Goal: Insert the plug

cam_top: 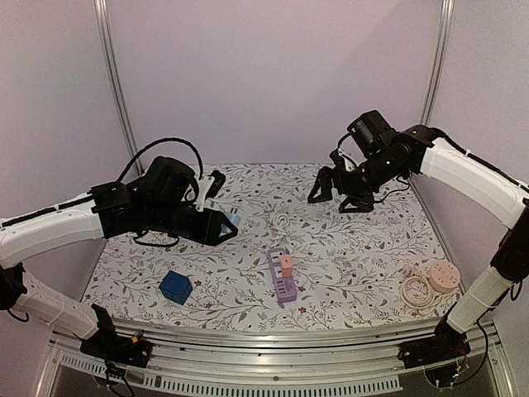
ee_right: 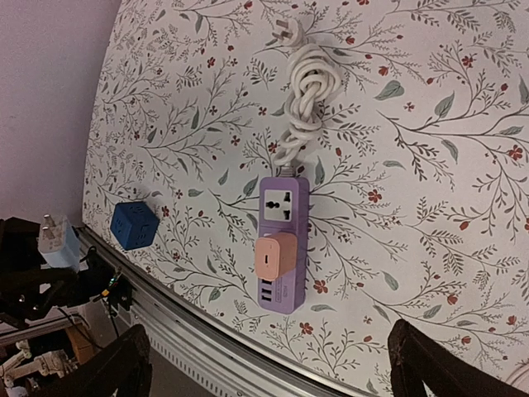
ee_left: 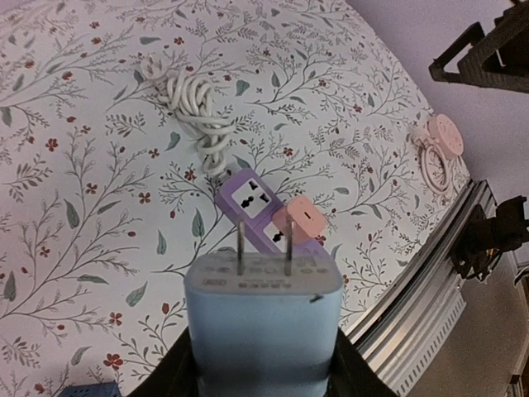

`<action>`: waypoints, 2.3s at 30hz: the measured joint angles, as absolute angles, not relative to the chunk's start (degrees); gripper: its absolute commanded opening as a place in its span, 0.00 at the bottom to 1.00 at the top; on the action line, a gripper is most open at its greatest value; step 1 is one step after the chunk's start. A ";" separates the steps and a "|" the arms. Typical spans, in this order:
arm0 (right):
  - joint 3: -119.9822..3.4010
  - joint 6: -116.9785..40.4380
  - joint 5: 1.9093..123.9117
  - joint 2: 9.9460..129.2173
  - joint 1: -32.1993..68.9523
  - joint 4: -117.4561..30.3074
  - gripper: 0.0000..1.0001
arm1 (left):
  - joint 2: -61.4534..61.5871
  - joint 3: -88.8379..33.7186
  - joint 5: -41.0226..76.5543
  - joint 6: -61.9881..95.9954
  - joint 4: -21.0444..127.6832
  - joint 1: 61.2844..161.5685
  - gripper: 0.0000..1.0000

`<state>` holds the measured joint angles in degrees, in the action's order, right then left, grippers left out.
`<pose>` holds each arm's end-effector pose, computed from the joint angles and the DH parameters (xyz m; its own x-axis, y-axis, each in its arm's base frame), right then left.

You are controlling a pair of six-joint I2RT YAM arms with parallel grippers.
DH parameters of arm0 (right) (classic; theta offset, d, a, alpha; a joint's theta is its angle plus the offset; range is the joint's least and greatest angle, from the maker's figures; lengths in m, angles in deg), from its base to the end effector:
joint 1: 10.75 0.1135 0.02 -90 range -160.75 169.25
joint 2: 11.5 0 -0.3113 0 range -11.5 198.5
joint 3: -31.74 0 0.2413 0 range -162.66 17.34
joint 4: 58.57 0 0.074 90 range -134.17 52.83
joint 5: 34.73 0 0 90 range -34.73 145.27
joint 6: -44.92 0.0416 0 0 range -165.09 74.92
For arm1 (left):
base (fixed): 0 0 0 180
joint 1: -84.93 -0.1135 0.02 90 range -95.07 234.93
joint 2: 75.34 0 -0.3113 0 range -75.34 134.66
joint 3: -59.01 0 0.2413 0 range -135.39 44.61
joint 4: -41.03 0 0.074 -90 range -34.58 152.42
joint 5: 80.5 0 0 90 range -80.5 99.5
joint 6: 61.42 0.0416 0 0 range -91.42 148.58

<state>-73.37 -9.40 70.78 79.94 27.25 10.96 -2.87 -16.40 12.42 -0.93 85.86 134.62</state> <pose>0.2503 0.2097 0.3873 -0.9448 -0.0249 -0.3268 -0.1975 0.8389 0.5071 0.1622 -0.1945 0.3456 -0.7631 0.1391 -0.6311 0.4713 0.7879 -0.3963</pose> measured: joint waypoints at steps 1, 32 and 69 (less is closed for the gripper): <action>-73.37 -9.40 72.20 79.94 27.05 11.05 0.98 | -2.87 -16.40 12.27 -0.61 85.53 135.69 0.00; -72.35 -0.11 96.28 81.80 26.72 2.07 0.70 | 17.30 -31.11 11.88 -3.47 72.22 145.31 0.00; -68.96 -4.05 102.12 83.50 26.77 4.76 0.14 | 22.53 -38.89 13.43 4.27 80.39 147.25 0.00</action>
<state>-68.96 -4.05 102.12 83.50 26.77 4.76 22.53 -38.89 13.43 4.27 80.39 147.25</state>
